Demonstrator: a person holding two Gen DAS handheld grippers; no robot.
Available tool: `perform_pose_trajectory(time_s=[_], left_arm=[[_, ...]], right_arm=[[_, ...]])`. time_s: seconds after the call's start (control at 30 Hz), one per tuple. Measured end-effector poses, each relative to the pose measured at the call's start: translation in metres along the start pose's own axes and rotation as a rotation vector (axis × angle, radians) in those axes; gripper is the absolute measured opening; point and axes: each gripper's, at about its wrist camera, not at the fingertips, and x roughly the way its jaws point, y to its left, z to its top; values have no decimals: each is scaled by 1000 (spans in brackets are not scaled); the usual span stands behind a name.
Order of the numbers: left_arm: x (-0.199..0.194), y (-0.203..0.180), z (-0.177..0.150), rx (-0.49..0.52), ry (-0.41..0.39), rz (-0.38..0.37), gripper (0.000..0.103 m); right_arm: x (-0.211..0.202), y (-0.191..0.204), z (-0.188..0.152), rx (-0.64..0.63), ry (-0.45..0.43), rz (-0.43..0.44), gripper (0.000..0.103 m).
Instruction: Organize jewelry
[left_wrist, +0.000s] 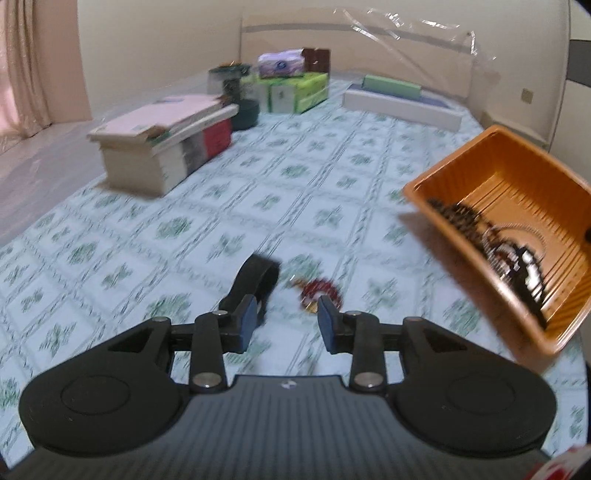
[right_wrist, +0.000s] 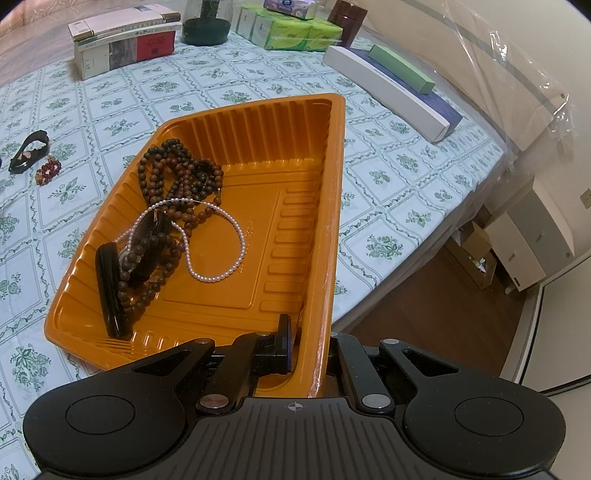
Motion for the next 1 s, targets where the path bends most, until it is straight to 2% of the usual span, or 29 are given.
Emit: perform_pose_trajectory(time_s=[0.2, 0.43, 0.57, 0.8, 1.0], left_arm=[[8, 7, -15, -15, 18, 18, 35], [21, 5, -16, -23, 14, 29, 37], [29, 4, -13, -45, 11, -5, 37], [47, -15, -8, -24, 6, -48, 37], [66, -23, -9, 13, 21, -49, 37]], right_arm=[[-1, -1, 0, 0, 1, -1, 5], [-1, -1, 0, 0, 1, -1, 5], [-1, 0, 0, -1, 2, -1, 5], [-1, 0, -1, -2, 1, -3, 5], [-1, 0, -1, -2, 2, -2, 5]])
